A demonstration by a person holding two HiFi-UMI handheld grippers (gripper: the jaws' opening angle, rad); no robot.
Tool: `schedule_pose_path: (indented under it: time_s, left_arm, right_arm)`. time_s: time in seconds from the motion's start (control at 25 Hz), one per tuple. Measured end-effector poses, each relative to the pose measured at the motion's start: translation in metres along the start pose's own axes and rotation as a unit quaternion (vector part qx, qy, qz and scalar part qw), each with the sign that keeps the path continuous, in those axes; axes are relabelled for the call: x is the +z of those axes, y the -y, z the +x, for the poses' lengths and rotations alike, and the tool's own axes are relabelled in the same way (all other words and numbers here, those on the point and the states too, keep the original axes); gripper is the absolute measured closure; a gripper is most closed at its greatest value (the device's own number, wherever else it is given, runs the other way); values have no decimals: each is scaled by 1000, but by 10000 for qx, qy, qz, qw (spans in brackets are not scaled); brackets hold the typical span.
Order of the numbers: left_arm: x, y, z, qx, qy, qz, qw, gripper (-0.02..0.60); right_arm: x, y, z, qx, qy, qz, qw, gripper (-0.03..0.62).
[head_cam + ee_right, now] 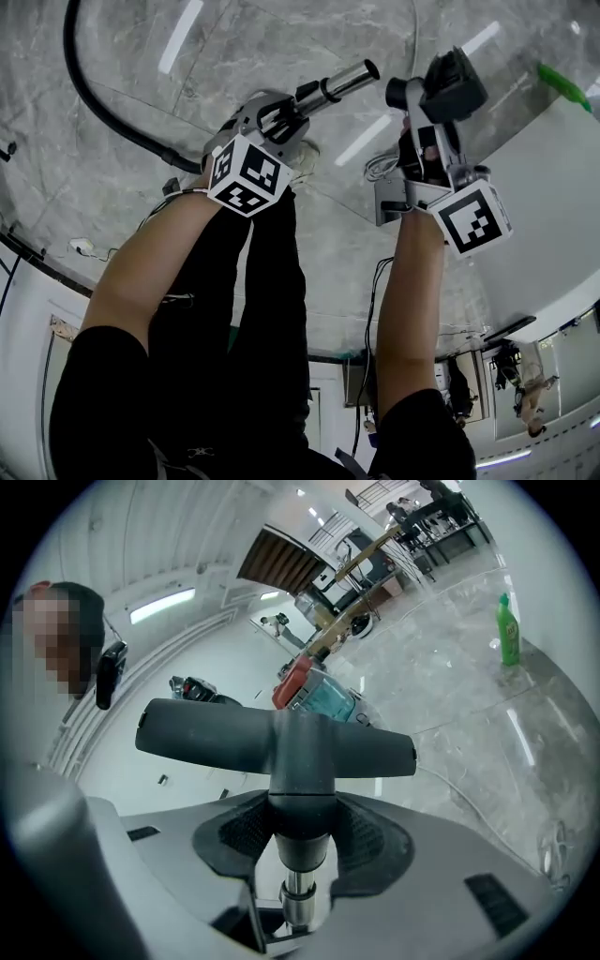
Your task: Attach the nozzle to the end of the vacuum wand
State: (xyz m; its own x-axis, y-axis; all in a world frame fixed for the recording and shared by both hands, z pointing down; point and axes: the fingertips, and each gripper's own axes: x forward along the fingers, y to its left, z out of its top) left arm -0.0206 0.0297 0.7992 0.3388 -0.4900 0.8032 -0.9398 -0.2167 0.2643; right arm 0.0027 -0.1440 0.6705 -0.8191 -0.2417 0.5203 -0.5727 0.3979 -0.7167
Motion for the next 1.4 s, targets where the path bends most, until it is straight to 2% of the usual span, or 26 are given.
schedule_pose_path:
  time_s: [0.12, 0.28, 0.44, 0.56, 0.72, 0.8, 0.88, 0.92, 1.0, 1.04, 1.08, 1.12, 1.16, 1.24, 1.28, 1.36, 1.4]
  left_arm:
    - [16, 19, -10, -62, 135, 156, 9998, 411]
    - [27, 43, -15, -150, 210, 334, 9991, 411]
    - [31, 58, -18, -233, 241, 552, 9979, 411]
    - [26, 64, -23, -411, 202, 581, 9973, 411]
    - [22, 66, -27, -613, 202, 558, 9964, 411]
    - [21, 67, -29, -698, 226, 512, 9960, 411]
    - [16, 65, -32, -683, 189, 415, 9966, 413]
    - [11, 62, -31, -605, 120, 351, 9975, 413]
    - [1, 56, -26, -432, -85, 239, 9987, 413]
    - [-2, 54, -24, -409, -161, 206, 9988, 413]
    - [-4, 55, -22, -431, -194, 184, 9987, 413]
    - [-7, 55, -22, -474, -190, 171, 9985, 413]
    - [-9, 54, -22, -519, -171, 164, 9984, 413]
    - [-11, 53, -21, -614, -165, 157, 9979, 413]
    - [-12, 53, -19, -669, -193, 158, 9974, 413]
    - [-14, 55, -17, -798, -256, 196, 9963, 416]
    - [-16, 57, -17, -856, -274, 224, 9957, 417]
  right_arm:
    - [7, -5, -13, -121, -14, -11, 9999, 401]
    - [11, -9, -27, -302, -401, -343, 9981, 401]
    - [11, -16, -34, -229, -852, -486, 9949, 401]
    - [1, -21, -32, 8, -1432, -562, 9881, 401]
    - [-11, -28, -25, 699, -2223, -819, 9690, 401]
    - [-15, -31, -24, 1101, -2460, -727, 9603, 401]
    - [-20, -34, -21, 1217, -2475, -638, 9591, 401]
    - [-24, -33, -18, 1000, -2392, -596, 9640, 401]
    - [-32, -21, -12, -9, -2104, -425, 9767, 401]
    - [-35, -15, -11, -498, -1946, -326, 9791, 401]
    - [-37, -13, -10, -811, -1822, -249, 9796, 401]
    - [-39, -13, -10, -926, -1762, -224, 9797, 401]
    - [-42, -15, -9, -839, -1776, -274, 9801, 401]
    - [-46, -21, -8, -195, -2000, -604, 9777, 401]
    - [-50, -24, -9, 257, -2184, -849, 9718, 401]
    - [-58, -28, -14, 1118, -2587, -1304, 9506, 401]
    - [-63, -28, -16, 1412, -2762, -1410, 9402, 401]
